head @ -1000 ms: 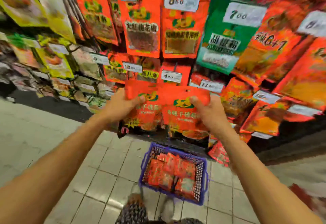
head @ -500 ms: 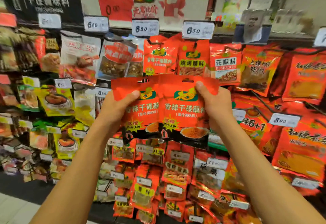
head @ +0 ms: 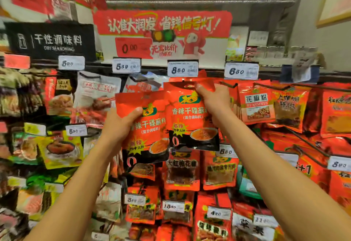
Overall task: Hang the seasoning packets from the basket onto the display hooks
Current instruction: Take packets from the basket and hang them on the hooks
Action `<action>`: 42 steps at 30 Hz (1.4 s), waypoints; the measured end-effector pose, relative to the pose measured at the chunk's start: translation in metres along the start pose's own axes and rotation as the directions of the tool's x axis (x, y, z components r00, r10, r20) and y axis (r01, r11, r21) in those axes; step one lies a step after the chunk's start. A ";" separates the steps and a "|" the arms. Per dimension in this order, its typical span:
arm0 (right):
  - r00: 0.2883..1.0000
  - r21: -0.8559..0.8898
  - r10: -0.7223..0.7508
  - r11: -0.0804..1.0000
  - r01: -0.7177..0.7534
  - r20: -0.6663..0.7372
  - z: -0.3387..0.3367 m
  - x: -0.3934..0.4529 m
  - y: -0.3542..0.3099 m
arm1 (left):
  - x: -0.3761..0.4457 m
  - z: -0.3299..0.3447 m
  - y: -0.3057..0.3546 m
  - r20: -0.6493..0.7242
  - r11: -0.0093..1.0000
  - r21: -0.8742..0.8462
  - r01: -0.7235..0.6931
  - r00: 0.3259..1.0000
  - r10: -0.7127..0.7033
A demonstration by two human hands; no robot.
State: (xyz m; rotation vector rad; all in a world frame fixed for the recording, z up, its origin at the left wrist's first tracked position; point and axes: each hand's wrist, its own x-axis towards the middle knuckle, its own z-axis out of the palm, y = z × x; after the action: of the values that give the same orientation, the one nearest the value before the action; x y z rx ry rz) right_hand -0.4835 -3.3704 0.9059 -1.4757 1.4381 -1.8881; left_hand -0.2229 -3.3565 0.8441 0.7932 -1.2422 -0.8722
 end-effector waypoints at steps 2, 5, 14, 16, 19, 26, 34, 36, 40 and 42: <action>1.000 0.006 -0.004 1.000 0.004 0.002 0.013 0.003 -0.001 | 0.005 -0.009 -0.003 -0.006 1.000 -0.004 0.001 1.000 -0.001; 0.999 -0.026 -0.006 1.000 0.005 -0.041 0.026 0.006 -0.001 | 0.011 -0.020 -0.007 -0.012 1.000 -0.002 -0.011 1.000 0.011; 0.987 -0.098 -0.055 0.994 0.041 -0.150 0.031 0.003 -0.001 | 0.017 -0.031 -0.008 0.066 0.999 -0.021 -0.032 0.997 0.033; 0.988 -0.101 -0.063 0.994 0.049 -0.142 0.033 0.002 -0.005 | 0.017 -0.031 -0.008 0.060 0.999 -0.012 -0.033 0.998 0.034; 0.985 -0.121 -0.065 0.992 0.046 -0.157 0.035 0.001 -0.009 | 0.019 -0.035 -0.008 0.050 1.000 -0.002 -0.025 0.998 0.025; 0.973 -0.147 -0.082 0.988 0.050 -0.218 0.032 0.002 -0.004 | 0.016 -0.042 -0.010 0.054 0.999 -0.039 -0.007 0.999 0.009; 0.976 -0.191 0.000 0.981 -0.043 -0.216 0.042 0.026 0.015 | 0.018 -0.033 -0.008 0.093 0.998 -0.050 -0.026 0.995 0.031; 0.973 -0.149 0.061 0.984 -0.095 -0.222 0.050 0.044 0.017 | 0.020 -0.027 -0.007 0.113 0.999 -0.045 -0.016 0.993 0.021; 0.958 -0.214 0.162 0.953 -0.214 -0.235 0.058 0.074 0.025 | 0.026 -0.016 -0.003 0.150 0.998 -0.066 0.021 0.989 -0.011; 0.960 -0.243 0.167 0.945 -0.221 -0.227 0.059 0.082 0.031 | 0.029 -0.008 -0.003 0.173 0.996 -0.076 0.039 0.985 -0.025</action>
State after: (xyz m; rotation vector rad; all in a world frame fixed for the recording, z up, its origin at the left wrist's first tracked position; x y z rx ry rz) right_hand -0.4746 -3.4749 0.9193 -1.2176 1.9219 -1.8206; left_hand -0.2121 -3.3832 0.8530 0.6872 -1.3402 -1.0268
